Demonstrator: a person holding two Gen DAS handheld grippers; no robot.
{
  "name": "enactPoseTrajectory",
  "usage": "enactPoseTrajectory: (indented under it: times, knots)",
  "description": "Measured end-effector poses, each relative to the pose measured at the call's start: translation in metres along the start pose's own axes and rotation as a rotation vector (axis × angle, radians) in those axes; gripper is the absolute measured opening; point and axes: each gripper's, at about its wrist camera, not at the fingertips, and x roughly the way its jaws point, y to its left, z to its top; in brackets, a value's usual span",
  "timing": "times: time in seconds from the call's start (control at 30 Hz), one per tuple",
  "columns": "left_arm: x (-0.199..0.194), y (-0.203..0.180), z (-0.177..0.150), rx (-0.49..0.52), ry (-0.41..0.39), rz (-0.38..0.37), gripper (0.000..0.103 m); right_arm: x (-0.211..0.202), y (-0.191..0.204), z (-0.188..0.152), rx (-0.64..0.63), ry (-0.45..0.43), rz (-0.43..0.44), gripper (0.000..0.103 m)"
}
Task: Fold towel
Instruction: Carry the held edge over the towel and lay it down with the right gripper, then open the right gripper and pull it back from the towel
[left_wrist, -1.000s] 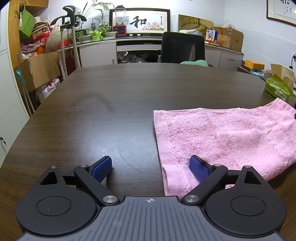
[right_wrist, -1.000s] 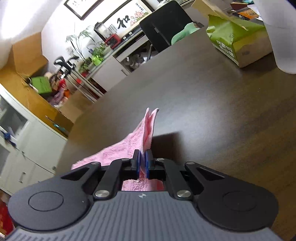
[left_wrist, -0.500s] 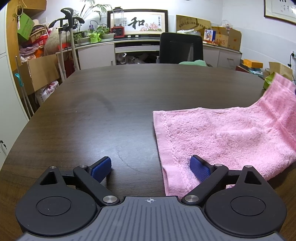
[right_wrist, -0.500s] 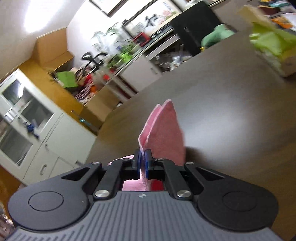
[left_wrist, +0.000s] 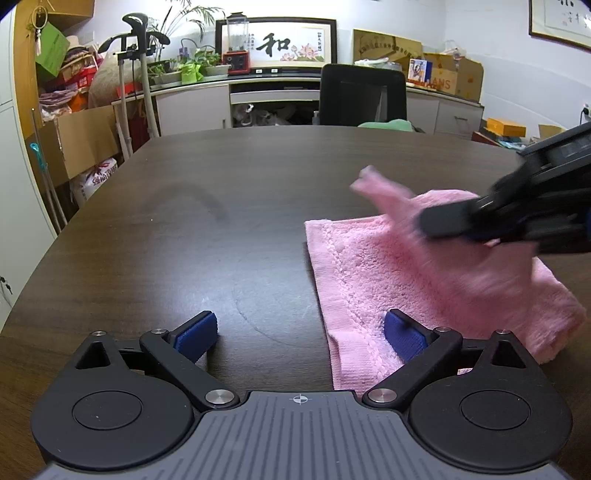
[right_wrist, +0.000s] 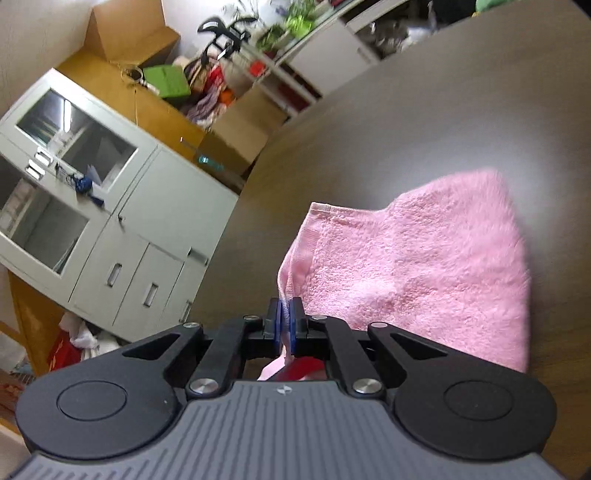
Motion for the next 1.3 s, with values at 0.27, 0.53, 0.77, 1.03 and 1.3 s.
enactPoseTrajectory:
  times: [0.27, 0.53, 0.77, 1.03, 1.3]
  knots:
    - [-0.002, 0.001, 0.000, 0.000, 0.002, 0.000, 0.099, 0.012, 0.001, 0.000, 0.017, 0.045, 0.019, 0.006]
    - [-0.004, 0.002, 0.001, 0.008, 0.018, -0.029, 0.099, 0.031, -0.001, -0.008, 0.017, 0.067, 0.003, 0.010]
    - [-0.005, 0.003, -0.001, 0.012, 0.021, -0.041, 0.101, 0.031, 0.006, -0.011, 0.049, 0.066, 0.035, 0.011]
    - [-0.011, 0.011, -0.002, 0.019, 0.019, -0.078, 0.101, -0.007, 0.006, -0.010, 0.047, -0.009, 0.079, 0.039]
    - [-0.012, 0.011, -0.004, 0.056, 0.014, -0.078, 0.101, -0.036, 0.009, -0.032, -0.068, -0.034, 0.086, 0.059]
